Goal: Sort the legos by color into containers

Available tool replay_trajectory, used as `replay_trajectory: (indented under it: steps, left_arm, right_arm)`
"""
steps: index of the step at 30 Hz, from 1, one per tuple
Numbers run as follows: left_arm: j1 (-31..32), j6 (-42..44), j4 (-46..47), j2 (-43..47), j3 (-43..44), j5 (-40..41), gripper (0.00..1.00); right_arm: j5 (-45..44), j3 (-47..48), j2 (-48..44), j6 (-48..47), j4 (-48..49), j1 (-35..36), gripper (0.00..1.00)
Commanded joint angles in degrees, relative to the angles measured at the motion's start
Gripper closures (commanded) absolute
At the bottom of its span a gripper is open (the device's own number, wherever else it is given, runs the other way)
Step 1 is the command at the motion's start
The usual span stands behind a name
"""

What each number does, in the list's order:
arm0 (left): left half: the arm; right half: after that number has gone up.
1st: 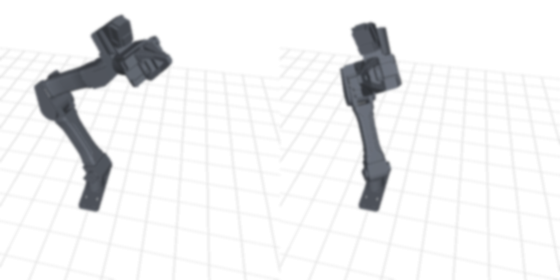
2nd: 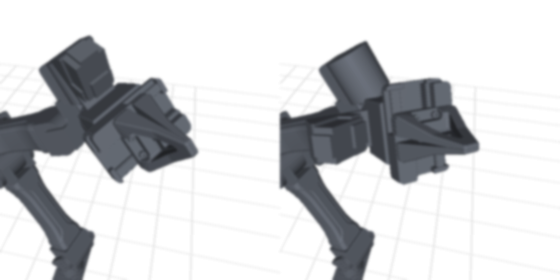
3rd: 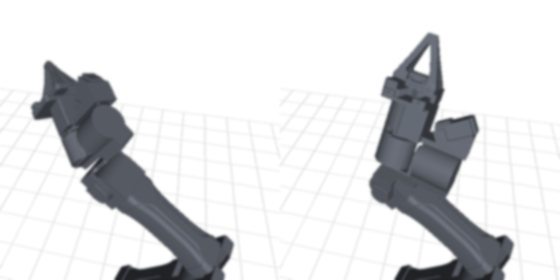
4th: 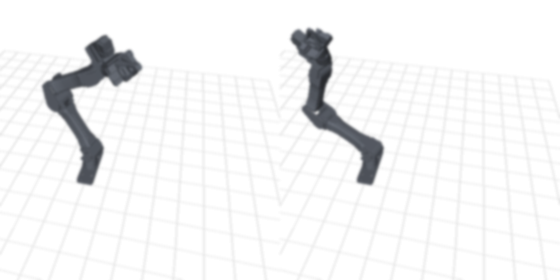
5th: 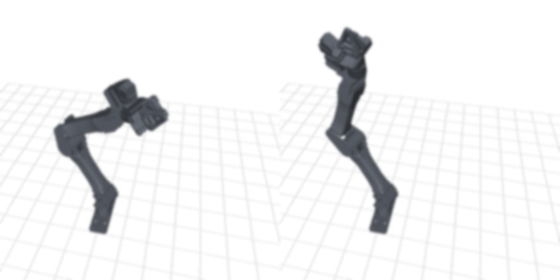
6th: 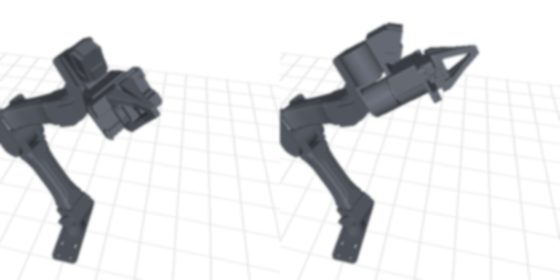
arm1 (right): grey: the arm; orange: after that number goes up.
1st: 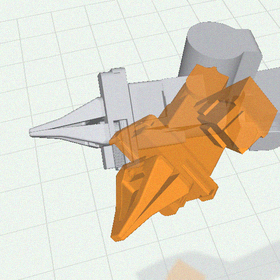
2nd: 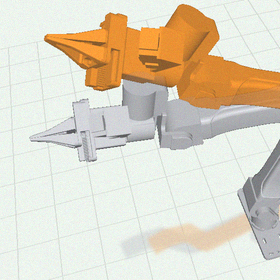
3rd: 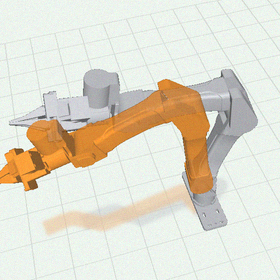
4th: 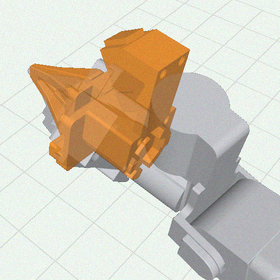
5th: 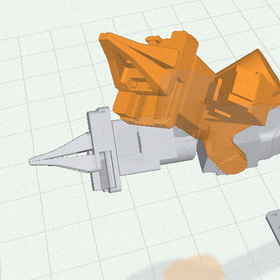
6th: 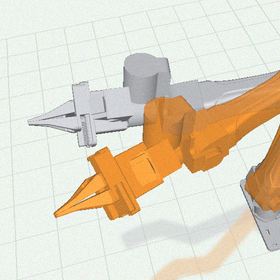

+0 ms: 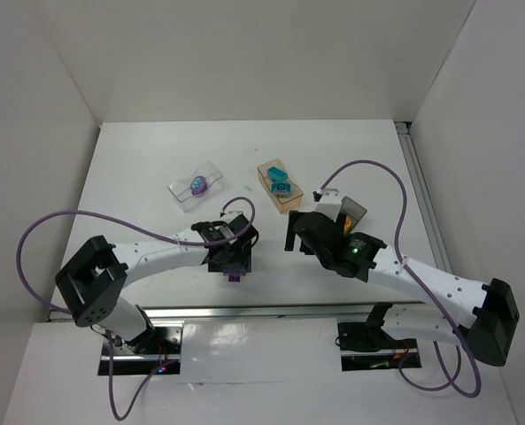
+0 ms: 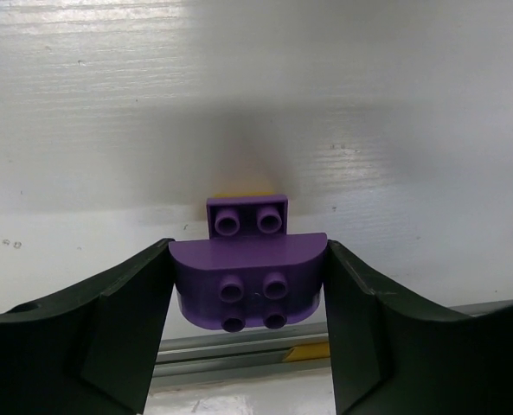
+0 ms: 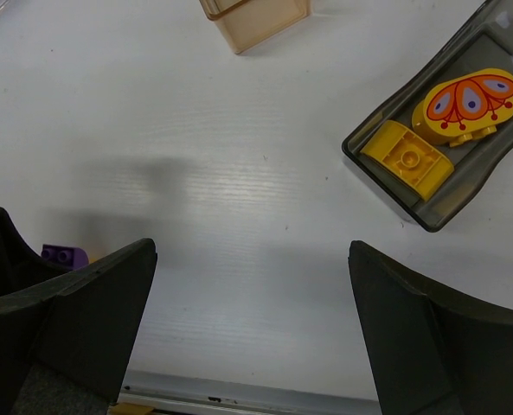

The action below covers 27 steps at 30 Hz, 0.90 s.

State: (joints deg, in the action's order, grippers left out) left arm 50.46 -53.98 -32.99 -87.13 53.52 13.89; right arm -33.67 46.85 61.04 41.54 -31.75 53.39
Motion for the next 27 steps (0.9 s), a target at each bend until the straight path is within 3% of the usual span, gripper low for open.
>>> replay_trajectory:
  steps: [1, 6, 9, 12, 16, 21, 27]
  left_arm:
    - [0.3, 0.3, -0.9, 0.3, 1.6, 1.3, 0.25]
    - [0.3, -0.2, -3.0, 0.3, 1.0, 2.7, 0.23]
    - [0.3, -0.3, -3.7, 0.3, 0.4, 3.3, 0.31]
    - [0.3, -0.8, -4.9, 0.8, 1.1, 3.3, 0.46]
    - [-0.3, 0.8, -6.8, 5.1, 4.5, 2.8, 0.48]
    - [-4.3, 13.9, -3.7, 7.0, 9.9, -11.6, 0.57]
    - [-12.7, 20.7, 0.3, 8.0, 14.1, -28.2, 0.62]
  right_arm:
    - [-1.6, -0.4, -0.9, 1.0, 0.1, 0.5, 0.01]
    - [-1.6, -0.4, -0.9, 1.0, 0.7, 0.5, 0.01]
    - [-2.1, -0.4, -0.9, 1.0, 0.7, 0.5, 0.01]
    - [-2.1, -0.4, -0.4, 1.0, 1.3, 0.5, 0.01]
    - [-1.4, 0.8, -0.4, 1.0, 1.3, 0.5, 0.01]
    - [3.2, -2.5, -6.6, -4.7, 5.5, 0.5, 0.01]
    - [9.3, -7.6, -17.2, -5.4, 13.8, 0.5, 0.02]
